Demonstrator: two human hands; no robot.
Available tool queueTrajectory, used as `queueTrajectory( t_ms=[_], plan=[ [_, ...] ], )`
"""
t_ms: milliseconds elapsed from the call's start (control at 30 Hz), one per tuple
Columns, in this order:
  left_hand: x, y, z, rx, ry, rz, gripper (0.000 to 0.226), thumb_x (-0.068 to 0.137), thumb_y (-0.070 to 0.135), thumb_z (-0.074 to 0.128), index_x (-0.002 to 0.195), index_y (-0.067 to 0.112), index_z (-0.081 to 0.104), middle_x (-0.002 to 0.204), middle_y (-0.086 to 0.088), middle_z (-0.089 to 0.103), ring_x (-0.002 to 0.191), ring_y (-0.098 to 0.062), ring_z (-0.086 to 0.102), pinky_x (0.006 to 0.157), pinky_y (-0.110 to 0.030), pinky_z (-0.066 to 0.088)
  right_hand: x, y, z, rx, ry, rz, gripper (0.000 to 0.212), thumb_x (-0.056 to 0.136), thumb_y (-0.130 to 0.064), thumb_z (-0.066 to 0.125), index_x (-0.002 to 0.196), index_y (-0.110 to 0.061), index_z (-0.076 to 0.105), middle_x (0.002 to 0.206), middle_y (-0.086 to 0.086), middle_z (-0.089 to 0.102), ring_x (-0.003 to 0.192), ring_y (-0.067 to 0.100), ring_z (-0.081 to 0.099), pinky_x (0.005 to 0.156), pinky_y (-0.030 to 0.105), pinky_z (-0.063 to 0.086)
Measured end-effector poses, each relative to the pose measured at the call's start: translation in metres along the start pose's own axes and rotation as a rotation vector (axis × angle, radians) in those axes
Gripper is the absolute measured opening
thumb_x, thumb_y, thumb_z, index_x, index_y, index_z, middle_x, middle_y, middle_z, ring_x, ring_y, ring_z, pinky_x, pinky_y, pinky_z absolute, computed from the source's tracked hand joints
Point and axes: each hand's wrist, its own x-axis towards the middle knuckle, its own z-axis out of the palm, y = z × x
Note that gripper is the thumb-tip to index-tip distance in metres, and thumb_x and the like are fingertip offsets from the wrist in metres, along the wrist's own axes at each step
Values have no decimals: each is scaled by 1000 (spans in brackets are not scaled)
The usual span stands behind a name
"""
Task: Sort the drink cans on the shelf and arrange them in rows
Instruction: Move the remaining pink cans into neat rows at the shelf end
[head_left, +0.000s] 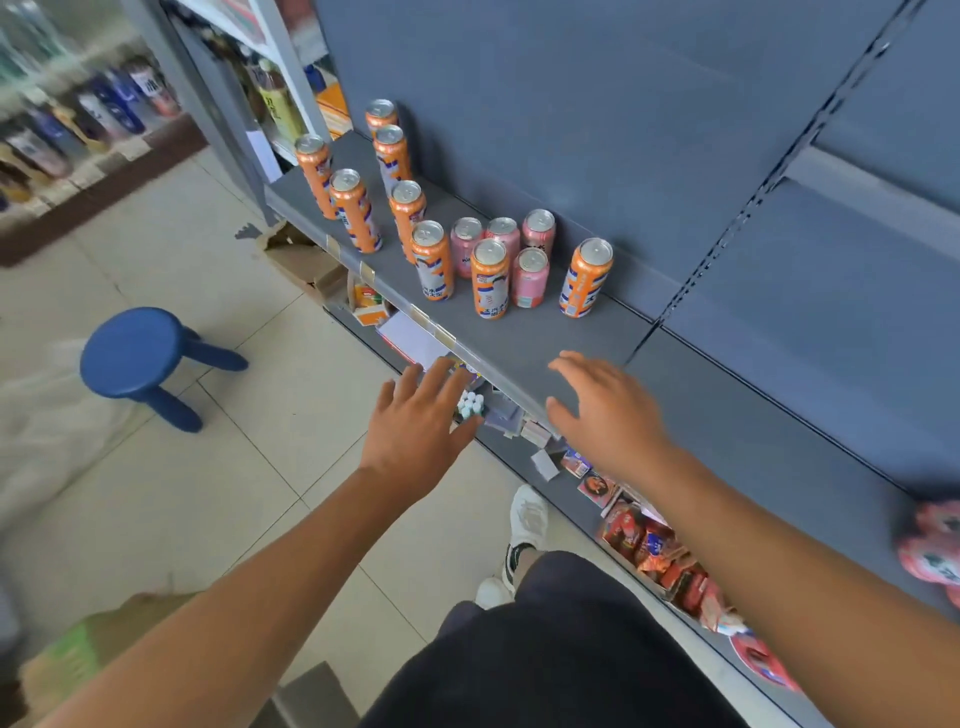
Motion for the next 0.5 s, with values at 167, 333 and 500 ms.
queueTrajectory(
  t_ms=[167,333,500],
  plan=[
    [62,-22,-3,-4,-31,-31,48,93,45,60,133,19,52,140,-2,52,124,-32,51,100,-47,44,64,3,-3,59,3,22,46,94,-28,59,138,-14,52,146,3,52,128,29,51,100,43,44],
    [129,-41,-2,9,-66,-31,48,93,43,60,133,18,53,137,-2,54,122,-34,51,100,-48,46,119,9,-9,120,-2,85,45,95,-28,58,137,-15,51,137,3,58,121,30,54,90,40,44],
    [190,-59,3,-4,-91,-25,44,89,34,63,129,17,54,134,-2,55,120,-33,50,98,-49,45,165,13,-8,133,-68,155,45,97,-29,54,139,-17,45,135,5,56,117,33,54,84,39,43]
  ],
)
